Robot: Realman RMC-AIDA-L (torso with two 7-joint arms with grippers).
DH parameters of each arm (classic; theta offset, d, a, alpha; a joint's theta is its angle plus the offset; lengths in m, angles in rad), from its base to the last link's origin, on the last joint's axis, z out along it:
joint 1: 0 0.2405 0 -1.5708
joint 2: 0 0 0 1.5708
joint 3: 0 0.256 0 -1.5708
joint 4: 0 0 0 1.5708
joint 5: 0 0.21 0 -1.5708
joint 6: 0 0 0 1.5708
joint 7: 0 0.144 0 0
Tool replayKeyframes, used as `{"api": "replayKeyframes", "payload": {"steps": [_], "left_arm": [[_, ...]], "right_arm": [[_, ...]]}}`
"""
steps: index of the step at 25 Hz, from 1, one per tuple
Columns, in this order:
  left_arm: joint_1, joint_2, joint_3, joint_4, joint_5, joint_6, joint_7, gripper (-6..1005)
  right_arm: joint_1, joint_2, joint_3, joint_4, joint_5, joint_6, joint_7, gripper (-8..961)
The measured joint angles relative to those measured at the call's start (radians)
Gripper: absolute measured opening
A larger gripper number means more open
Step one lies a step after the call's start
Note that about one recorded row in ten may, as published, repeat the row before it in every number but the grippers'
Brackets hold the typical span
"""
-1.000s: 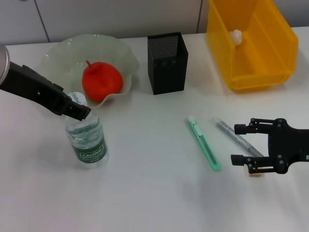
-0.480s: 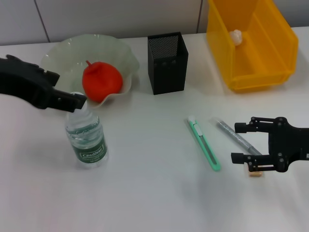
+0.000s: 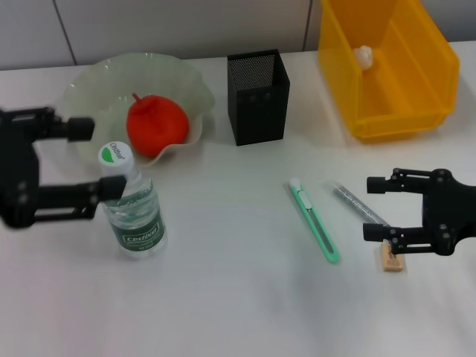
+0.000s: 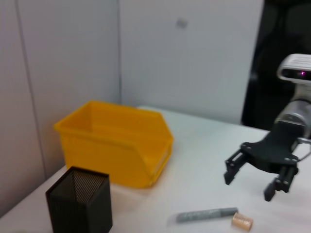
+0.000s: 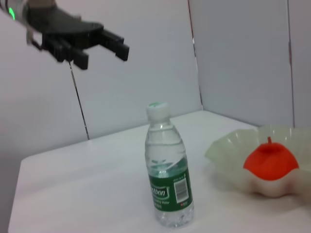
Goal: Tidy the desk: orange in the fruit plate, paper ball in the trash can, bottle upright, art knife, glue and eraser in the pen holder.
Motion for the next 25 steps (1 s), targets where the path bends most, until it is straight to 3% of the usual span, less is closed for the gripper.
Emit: {"api": "replayKeyframes", "payload": {"steps": [3,4,8,9,10,11,13,14,17,19,25], "left_arm": [[0.074,0.0,0.001,-0.102,-0.099,0.0,0.149,786],[0.093,0.002,0.001,-0.205,-0.137,0.012,0.226,786],[0.09,0.004,0.001,-0.337,-0.148,0.039,0.303,786],[0.06,0.006,0.0,-0.515,-0.143,0.068,0.393,786],[0.06,0.006,0.0,-0.515,-0.143,0.068,0.393,786],[0.033,0.009,-0.002,-0.618,-0.126,0.069,0.443,786],[0.023,0.009,-0.004,-0.656,-0.118,0.069,0.46,786],[0.0,0.01,-0.008,-0.733,-0.089,0.066,0.5,786],[-0.011,0.009,-0.009,-0.774,-0.073,0.06,0.521,786],[-0.053,0.006,-0.009,-0.893,-0.018,0.026,0.593,786],[-0.074,0.005,-0.007,-1.012,-0.002,-0.036,0.706,786]], "right_arm": [[-0.001,0.0,0.001,-0.019,0.008,-0.025,0.02,741],[0.002,0.0,0.001,-0.025,0.009,-0.038,0.03,741],[0.009,0.003,0.001,-0.034,0.009,-0.057,0.041,740],[0.012,0.004,0.0,-0.037,0.009,-0.067,0.045,740],[0.012,0.004,0.0,-0.037,0.009,-0.067,0.045,740],[0.014,0.005,-0.003,-0.037,0.009,-0.069,0.046,740],[0.019,0.007,-0.009,-0.037,0.009,-0.071,0.046,739],[0.023,0.008,-0.014,-0.034,0.007,-0.072,0.048,739],[0.027,0.008,-0.023,-0.03,0.003,-0.073,0.053,739],[0.026,0.008,-0.042,-0.029,0.002,-0.067,0.061,738],[0.02,0.01,-0.054,-0.036,-0.008,-0.057,0.076,737]]}}
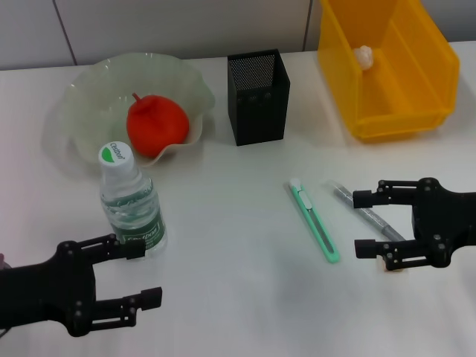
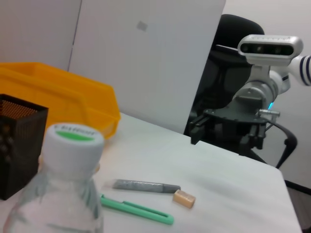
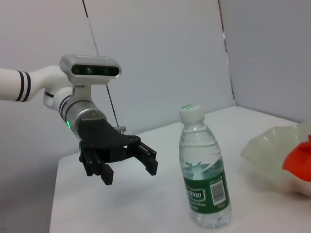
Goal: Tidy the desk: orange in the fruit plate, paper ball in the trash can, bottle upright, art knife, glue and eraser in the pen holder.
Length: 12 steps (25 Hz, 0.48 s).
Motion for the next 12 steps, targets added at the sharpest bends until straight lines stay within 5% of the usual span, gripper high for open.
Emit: {"api": "replayKeyframes", "payload": {"steps": [5,12], "left_arm": [[-0.001,0.0,0.001,-0.05,0.0,-0.031,0.057,786],[-0.001,-0.002,0.007,-0.079,0.0,-0.037,0.108,786]], "right_arm": [[-0.004,0.001,0.0,-0.053,-0.03,0.002,0.06,737],[-0.001,0.03,-0.067,-0.344,-0.102,-0.029,0.288,736]]}}
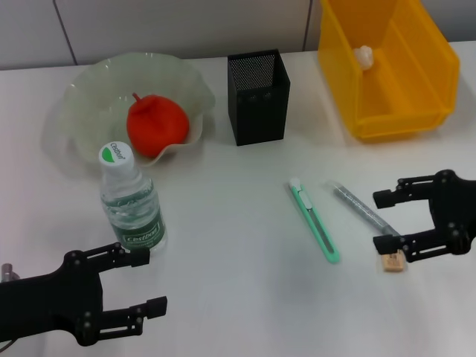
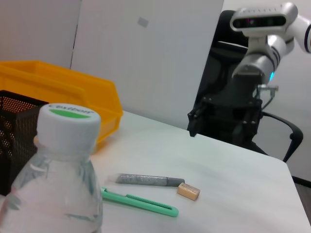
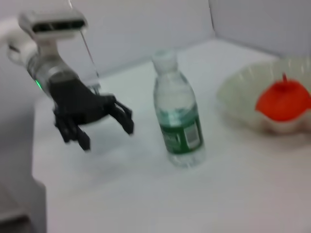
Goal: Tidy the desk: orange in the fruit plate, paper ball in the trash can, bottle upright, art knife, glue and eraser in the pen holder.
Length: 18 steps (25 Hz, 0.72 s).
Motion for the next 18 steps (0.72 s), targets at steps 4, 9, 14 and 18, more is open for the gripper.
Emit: {"api": "replayKeyframes", "payload": {"steps": [4,9,14,18], "left_arm": [[0.002,0.0,0.0,-0.015,-0.003,-0.001,0.03,786],[0.005,0.0,-0.003,-0.047,-0.007,0.0,0.077,786],[0.006,0.0,-0.008,-0.053,-0.009,0.004,0.084,786],[0.003,0.0,-0.007,-0.053,-0.011,0.007,0.085,786]], "right_arm": [[-0.003,0.012,-0.071,-0.179,-0.015,-0.006,0.127,735],[0.022,0.014,-0.136,-0.311,-0.056,-0.008,0.277,734],[0.091,0.015,-0.248,-0.385,-0.149,0.001,0.468,733],[0.19,0.021,-0.328,-0.396,-0.265,0.012,0.659,733]]}}
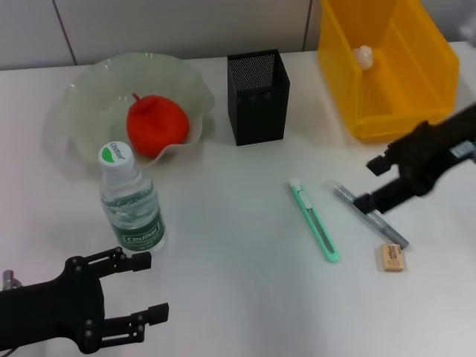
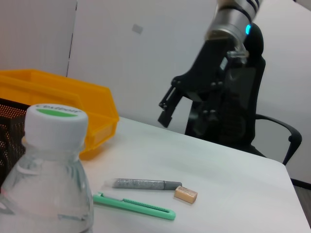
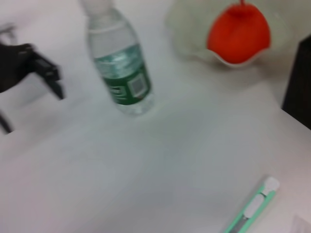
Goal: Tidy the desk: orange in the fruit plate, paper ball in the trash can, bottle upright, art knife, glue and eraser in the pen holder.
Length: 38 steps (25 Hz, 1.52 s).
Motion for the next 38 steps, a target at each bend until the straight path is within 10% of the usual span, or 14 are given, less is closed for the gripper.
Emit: {"api": "replayKeyframes", "payload": {"steps": [14,38], "left_arm": [[-0.002,0.004,0.005,0.01,0.001,0.03,0.029,786],[-0.017,0.004,0.008,0.061,0.008,0.054,0.039,786]], "right_arm": [[0.349,0.019,-0.183,0.35,-0.263,0.137,0.435,731],[0.403,0.027,-0.334,0.64,-0.257,0.45,0.574,727]]}}
